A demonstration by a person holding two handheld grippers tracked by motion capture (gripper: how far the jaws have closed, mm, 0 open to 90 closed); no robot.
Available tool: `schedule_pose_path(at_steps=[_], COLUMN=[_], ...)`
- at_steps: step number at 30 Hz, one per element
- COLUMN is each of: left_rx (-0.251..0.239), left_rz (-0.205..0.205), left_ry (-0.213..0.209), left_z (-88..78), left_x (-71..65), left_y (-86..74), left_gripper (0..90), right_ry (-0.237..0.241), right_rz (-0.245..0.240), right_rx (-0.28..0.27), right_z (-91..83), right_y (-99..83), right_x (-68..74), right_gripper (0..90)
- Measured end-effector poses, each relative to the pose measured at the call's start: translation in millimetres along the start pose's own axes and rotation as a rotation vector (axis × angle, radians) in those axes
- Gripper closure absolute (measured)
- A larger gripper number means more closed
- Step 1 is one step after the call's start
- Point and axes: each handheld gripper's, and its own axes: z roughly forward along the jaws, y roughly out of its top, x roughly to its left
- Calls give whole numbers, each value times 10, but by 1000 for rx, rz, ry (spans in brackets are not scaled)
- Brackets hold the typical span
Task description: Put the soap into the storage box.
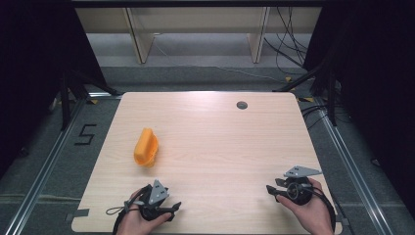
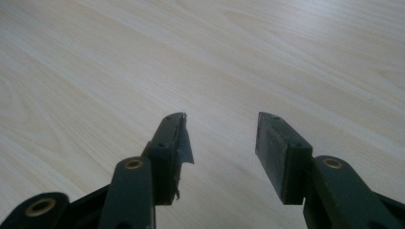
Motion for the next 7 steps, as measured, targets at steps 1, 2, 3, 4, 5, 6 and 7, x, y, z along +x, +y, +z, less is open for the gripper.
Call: schedule_pose_path(at_steps=[1, 2, 3, 4, 5, 6, 7], left_rx=[-28, -48, -55, -60, -60, -57, -57], left_rz=[6, 19, 24, 29, 29, 40, 40], left_ry=[-18, -25, -27, -24, -24, -25, -25], left_z=[16, 17, 18, 17, 17, 33, 33], left_x=[-33, -62, -74, -89, -89, -77, -77], left_y=[-1, 6, 9, 9, 9, -8, -8], left_gripper=[334, 333, 329, 328, 327, 326, 326], right_ry=[0, 2, 1, 5, 5, 3, 3], right_rz=[0, -1, 2, 5, 5, -2, -2], right_rx=[0, -2, -4, -3, -3, -2, -2], right_z=[0, -1, -5, 1, 1, 3, 3], right_y=[0, 1, 3, 2, 2, 1, 1], right_x=[0, 1, 7, 7, 7, -1, -1], right_gripper=[535, 535, 535, 534, 534, 534, 534])
